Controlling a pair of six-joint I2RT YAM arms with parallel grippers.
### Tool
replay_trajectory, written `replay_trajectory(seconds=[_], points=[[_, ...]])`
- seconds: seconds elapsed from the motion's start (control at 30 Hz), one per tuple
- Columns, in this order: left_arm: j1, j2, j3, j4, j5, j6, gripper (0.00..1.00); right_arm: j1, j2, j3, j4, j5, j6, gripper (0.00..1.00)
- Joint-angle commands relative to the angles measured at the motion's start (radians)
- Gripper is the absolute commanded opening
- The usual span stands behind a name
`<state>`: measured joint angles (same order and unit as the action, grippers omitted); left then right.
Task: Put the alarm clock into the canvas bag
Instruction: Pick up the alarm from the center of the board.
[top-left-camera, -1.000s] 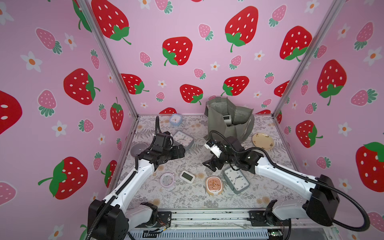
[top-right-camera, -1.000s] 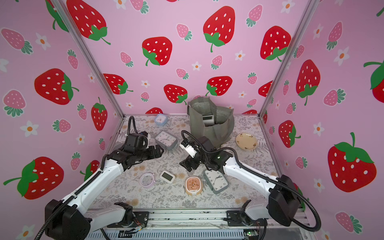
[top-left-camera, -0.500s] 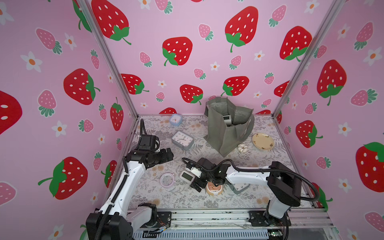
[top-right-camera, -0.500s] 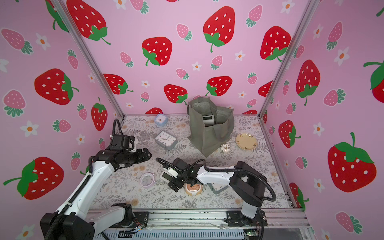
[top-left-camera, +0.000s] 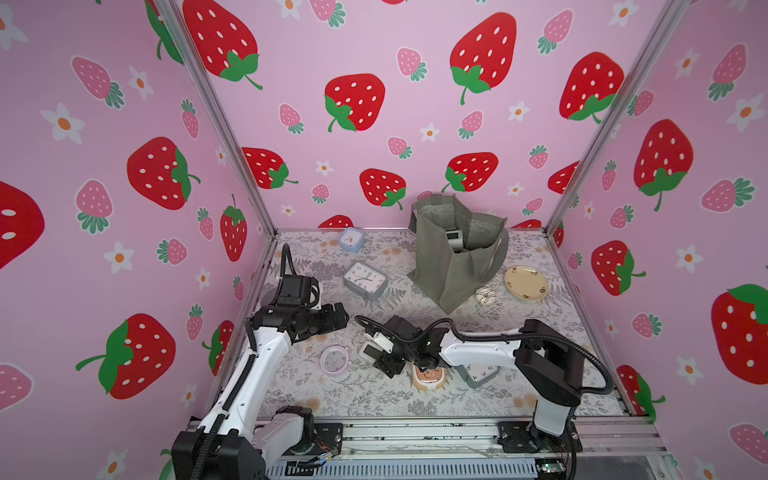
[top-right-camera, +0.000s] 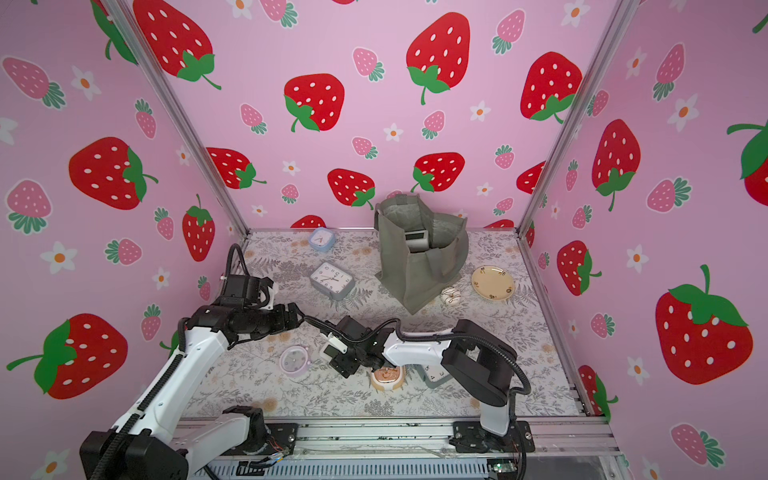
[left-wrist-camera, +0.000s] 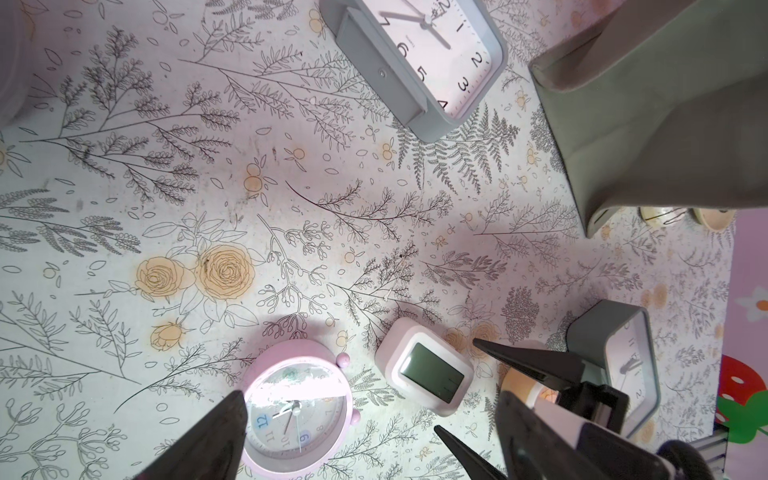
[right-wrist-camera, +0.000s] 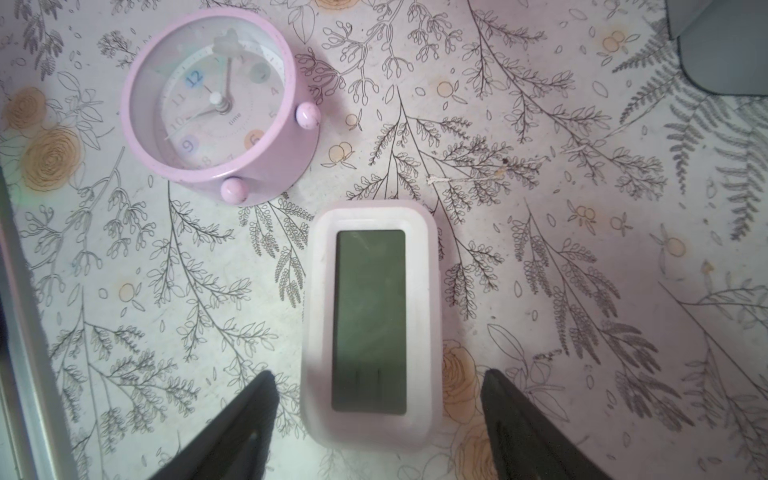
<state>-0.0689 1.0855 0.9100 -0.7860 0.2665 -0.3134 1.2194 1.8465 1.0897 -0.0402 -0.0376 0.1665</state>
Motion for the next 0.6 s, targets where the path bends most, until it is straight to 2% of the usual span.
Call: replay_trajectory(seconds=[0.0, 0.2, 0.43, 0.57], points=[[0.008, -0.013, -0.014, -0.010, 0.010, 0.005, 0.94, 0.008, 0.028, 0.017, 0.016, 0.002, 0.002, 0.79], [0.009, 0.009, -0.005, -0.039, -0.020, -0.009, 0.93, 0.012, 0.040, 0.015, 0.024, 0.013, -0.011, 0.67], [0.008, 0.039, 0.007, -0.038, 0.011, -0.007, 0.93, 0.014, -0.042, -0.015, 0.024, 0.018, -0.028, 0.48], [0.002, 0.029, 0.013, -0.013, 0.055, 0.001, 0.93, 0.014, -0.140, -0.041, 0.005, 0.040, -0.031, 0.47]])
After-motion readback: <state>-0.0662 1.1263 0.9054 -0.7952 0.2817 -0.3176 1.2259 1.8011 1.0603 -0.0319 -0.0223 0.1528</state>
